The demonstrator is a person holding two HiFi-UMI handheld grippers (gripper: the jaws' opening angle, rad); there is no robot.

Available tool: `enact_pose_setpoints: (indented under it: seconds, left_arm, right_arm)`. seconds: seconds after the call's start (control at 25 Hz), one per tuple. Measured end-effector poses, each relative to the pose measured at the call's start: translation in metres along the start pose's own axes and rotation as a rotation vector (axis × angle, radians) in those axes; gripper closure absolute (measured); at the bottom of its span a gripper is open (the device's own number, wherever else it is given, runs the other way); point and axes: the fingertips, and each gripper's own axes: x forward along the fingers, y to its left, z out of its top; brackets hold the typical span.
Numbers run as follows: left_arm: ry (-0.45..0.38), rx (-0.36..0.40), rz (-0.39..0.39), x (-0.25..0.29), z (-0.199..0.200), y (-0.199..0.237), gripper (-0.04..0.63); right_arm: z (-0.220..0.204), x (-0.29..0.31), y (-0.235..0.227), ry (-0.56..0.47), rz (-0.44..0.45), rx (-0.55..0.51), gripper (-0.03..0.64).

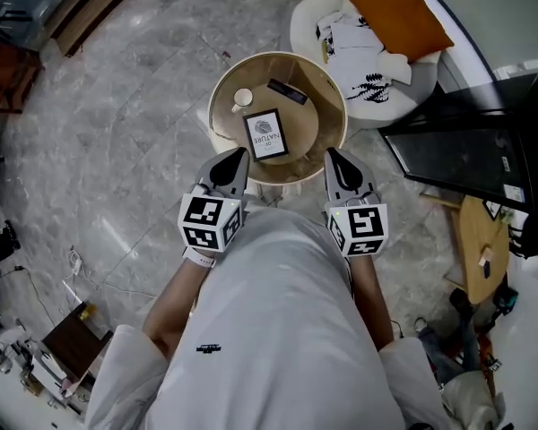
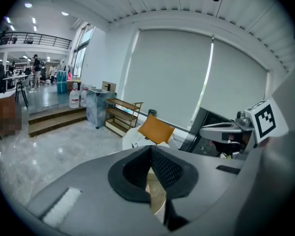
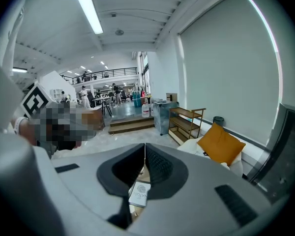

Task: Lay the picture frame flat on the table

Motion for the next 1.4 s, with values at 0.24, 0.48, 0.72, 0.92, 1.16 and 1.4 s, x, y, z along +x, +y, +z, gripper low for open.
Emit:
enact_pose_setpoints:
  seconds: [0.24,0.48,0.72,0.92,1.16,1.4]
  left_arm:
    - [-0.016,0.024,-0.02,-0.01,0.002,-0.008,0.592]
    - [-0.027,0.068,-0.043,-0.012,0.007,-0.021,0.592]
    - [-0.038,0.076,-0.042,-0.015,0.009,-0.023,0.592]
    - [-0.044,0.075,-0.043,-0.019,0.009,-0.024,0.592]
    - [-0.044,0.076,-0.044,-0.02,0.009,-0.026,0.592]
    - [-0.039,0.076,-0.046,-0.024,0.006,-0.024,0.592]
  right_arm:
    - [0.004,-0.012,0.002,-0.016,-0.019,-0.01,0.611]
    - [0.005,-0.015,0.003,-0.031,-0.02,-0.005,0.611]
    - [0.007,-0.015,0.006,-0.034,-0.013,-0.014,0.611]
    - [0.011,-0.016,0.013,-0.039,-0.011,-0.042,0.611]
    - [0.011,-0.019,0.013,-0.042,-0.016,-0.037,0.611]
    - [0.01,-0.021,0.015,-0.042,-0.043,-0.043,0.611]
